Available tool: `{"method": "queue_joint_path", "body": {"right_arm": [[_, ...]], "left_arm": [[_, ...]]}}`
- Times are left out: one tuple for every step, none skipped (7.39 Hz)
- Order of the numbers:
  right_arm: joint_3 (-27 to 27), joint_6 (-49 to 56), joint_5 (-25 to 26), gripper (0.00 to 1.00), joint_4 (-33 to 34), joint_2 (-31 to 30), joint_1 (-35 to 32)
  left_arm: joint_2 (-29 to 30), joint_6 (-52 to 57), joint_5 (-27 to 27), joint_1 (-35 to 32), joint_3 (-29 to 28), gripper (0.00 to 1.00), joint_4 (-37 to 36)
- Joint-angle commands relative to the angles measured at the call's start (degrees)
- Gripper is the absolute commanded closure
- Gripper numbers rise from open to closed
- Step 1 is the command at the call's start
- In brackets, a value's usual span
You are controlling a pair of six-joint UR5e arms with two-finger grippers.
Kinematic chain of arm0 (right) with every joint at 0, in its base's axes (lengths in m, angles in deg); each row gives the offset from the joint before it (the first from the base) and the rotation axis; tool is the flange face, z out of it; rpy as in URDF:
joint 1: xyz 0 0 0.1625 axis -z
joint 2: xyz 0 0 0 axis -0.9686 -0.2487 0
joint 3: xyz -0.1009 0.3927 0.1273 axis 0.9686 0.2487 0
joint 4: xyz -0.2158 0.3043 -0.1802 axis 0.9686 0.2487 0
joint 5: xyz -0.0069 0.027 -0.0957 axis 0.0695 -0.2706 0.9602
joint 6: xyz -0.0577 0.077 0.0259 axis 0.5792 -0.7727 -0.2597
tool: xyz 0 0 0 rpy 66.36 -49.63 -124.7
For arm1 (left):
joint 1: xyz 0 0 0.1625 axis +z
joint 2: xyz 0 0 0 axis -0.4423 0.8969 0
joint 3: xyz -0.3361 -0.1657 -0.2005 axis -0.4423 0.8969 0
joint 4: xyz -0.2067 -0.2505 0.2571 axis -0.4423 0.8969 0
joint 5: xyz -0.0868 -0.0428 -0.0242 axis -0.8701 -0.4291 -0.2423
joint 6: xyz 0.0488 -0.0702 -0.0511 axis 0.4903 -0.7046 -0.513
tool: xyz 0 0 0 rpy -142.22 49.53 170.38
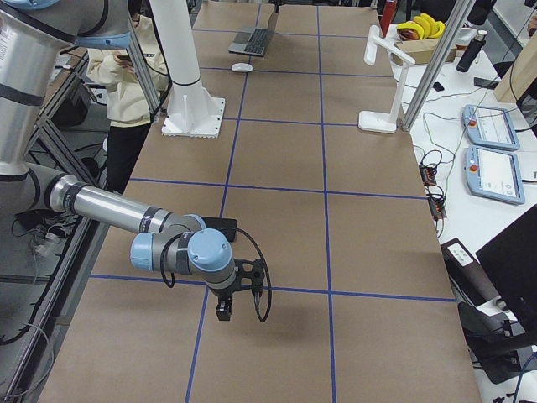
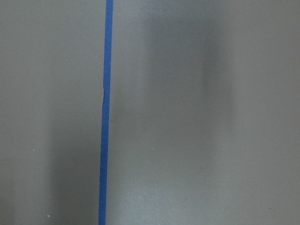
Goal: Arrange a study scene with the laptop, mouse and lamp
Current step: 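Grasp the silver laptop's hinge edge with the left gripper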
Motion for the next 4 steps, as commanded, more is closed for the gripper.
{"method": "queue_joint_path", "body": {"right_arm": [[-1.5, -0.1, 0.0, 0.0, -0.8, -1.0, -0.4], [-1.3, 0.0, 0.0, 0.0, -0.8, -1.1, -0.4], [-1.3, 0.0, 0.0, 0.0, -0.8, -1.7, -0.4], [-1.5, 0.0, 0.0, 0.0, -0.8, -1.7, -0.4]], "left_arm": [[2.9, -0.4, -3.2, 0.0, -0.3, 1.0, -1.7], [4.5, -0.5, -5.4, 0.0, 0.4, 1.0, -4.0], [6.6, -0.5, -7.0, -0.2, 1.2, 1.0, -7.0], [9.0, -1.2, -7.1, -0.2, 2.9, 1.0, -10.6]]}}
